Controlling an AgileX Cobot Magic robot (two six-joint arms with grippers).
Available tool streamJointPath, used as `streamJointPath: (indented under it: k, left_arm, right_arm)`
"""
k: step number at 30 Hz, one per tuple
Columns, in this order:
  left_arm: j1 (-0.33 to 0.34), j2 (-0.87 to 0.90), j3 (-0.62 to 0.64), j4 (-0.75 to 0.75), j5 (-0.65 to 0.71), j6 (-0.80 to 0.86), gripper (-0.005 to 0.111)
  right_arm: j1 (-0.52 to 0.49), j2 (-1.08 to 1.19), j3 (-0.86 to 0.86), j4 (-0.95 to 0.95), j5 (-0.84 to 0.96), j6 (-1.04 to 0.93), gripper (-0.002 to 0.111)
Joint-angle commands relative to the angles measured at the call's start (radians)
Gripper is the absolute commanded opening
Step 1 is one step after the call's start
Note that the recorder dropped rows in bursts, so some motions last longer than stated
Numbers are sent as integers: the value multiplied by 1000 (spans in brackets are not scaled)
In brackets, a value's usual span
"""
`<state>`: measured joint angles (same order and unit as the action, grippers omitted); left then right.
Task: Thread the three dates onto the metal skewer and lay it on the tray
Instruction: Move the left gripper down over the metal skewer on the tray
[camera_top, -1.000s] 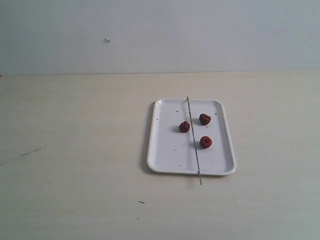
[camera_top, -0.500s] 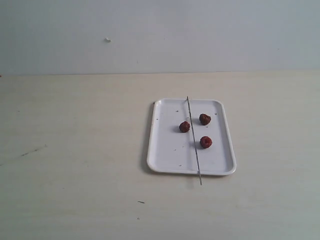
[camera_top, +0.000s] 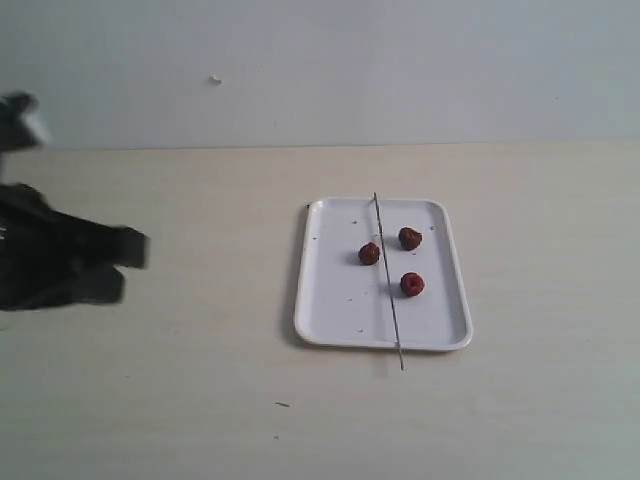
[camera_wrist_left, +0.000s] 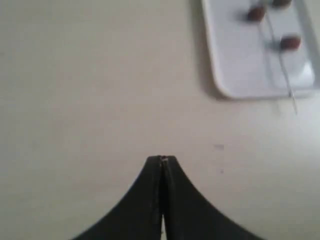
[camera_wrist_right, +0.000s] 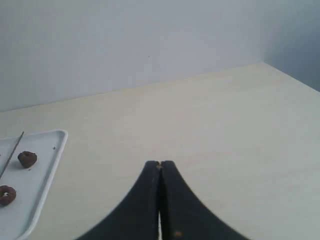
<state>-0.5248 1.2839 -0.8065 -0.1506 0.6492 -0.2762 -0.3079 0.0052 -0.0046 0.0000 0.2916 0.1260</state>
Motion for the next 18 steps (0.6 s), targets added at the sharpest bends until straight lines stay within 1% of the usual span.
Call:
streamJointPath:
  k: [1,5,8,10,13,16,18]
  left_arm:
    - [-155,328,-195,-28,102,0,0]
    - [-257,541,-396,-26,105,-46,0]
    - [-301,656,-550,-24,139,-68,0]
    - [-313,724,-654,-22,187,-90,0]
    - [-314,801,-799,-29,285,-98,2]
    - [-314,858,-911,-33,360,-98,11]
    - [-314,890,-964,-49,374,-98,19]
  right_arm:
    - [-6,-5,5,0,-2,-1,0]
    - [-6,-5,5,0,-2,-1,0]
    - [-6,-5,5,0,-2,-1,0]
    - [-6,-5,5,0,-2,-1,0]
    - [-6,-5,5,0,-2,-1,0]
    - [-6,-5,5,0,-2,-1,0]
    - [-6,-5,5,0,-2,-1,0]
